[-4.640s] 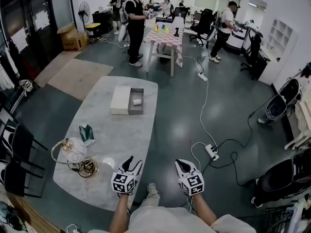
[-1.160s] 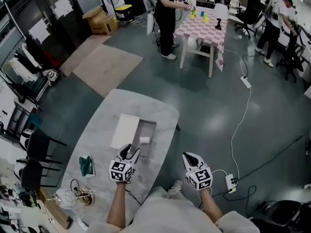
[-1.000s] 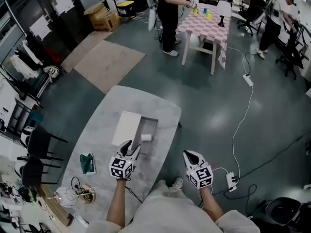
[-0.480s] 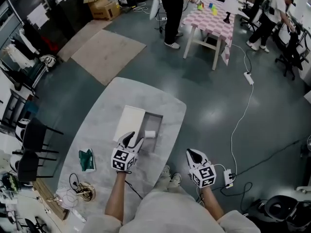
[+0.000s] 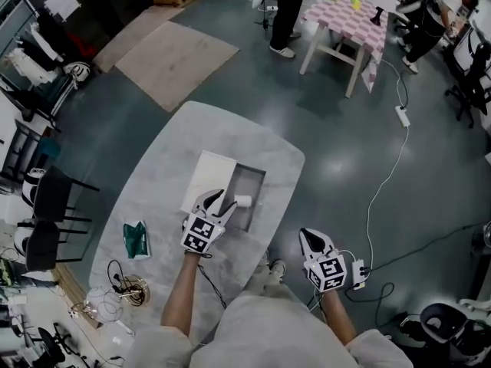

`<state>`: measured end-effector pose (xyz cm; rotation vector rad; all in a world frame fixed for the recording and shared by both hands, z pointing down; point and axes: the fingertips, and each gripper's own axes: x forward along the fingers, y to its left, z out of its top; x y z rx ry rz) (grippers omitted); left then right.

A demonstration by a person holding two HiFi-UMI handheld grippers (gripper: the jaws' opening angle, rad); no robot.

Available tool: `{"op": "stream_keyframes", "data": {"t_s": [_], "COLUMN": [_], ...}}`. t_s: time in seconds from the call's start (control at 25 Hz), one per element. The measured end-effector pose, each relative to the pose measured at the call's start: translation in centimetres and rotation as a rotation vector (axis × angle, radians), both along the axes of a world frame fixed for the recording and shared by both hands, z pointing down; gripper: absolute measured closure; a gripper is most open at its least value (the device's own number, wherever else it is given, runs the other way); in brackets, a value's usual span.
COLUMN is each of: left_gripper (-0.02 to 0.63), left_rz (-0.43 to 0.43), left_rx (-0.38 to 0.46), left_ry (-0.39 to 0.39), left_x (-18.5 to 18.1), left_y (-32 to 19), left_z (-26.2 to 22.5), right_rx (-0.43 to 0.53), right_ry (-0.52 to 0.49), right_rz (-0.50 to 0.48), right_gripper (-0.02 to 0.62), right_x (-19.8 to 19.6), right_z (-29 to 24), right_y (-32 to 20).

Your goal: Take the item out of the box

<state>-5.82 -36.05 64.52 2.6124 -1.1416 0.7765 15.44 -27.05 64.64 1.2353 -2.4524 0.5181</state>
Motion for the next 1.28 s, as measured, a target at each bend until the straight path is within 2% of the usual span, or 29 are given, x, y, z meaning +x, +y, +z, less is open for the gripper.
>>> {"op": "stream_keyframes", "data": {"t_s": [0.36,0.56,0.92,1.28], "left_gripper": [0.425,0.425,0.423,0.422], "left_rz": [0.159,0.262,0.491,0.667], "left_rx": [-0.026,-0.034,-0.018,0.007], "left_ry": [-0.155,-0.268,-0.552,-0.806], "left_x": [1.6,2.9,3.8,3.6], "left_y": [0.6,0.7,1.6,2.1], "left_z": [3.1,4.6,7.9,11.3], "right_rx": [-0.028,-0.042,-0.062,-0.072], "right_ry": [0.004,0.006,0.012,0.012], "right_rz": [-0.001,0.003,0.008,0.027], "right_gripper": [0.594,0.594,0.594,0.594], "right_x": [0.2,0.9,1.2,1.9], "right_z": [1.5,1.8,2.4,3.1], "right_y": [0.6,0.4,0.8,0.3]}}
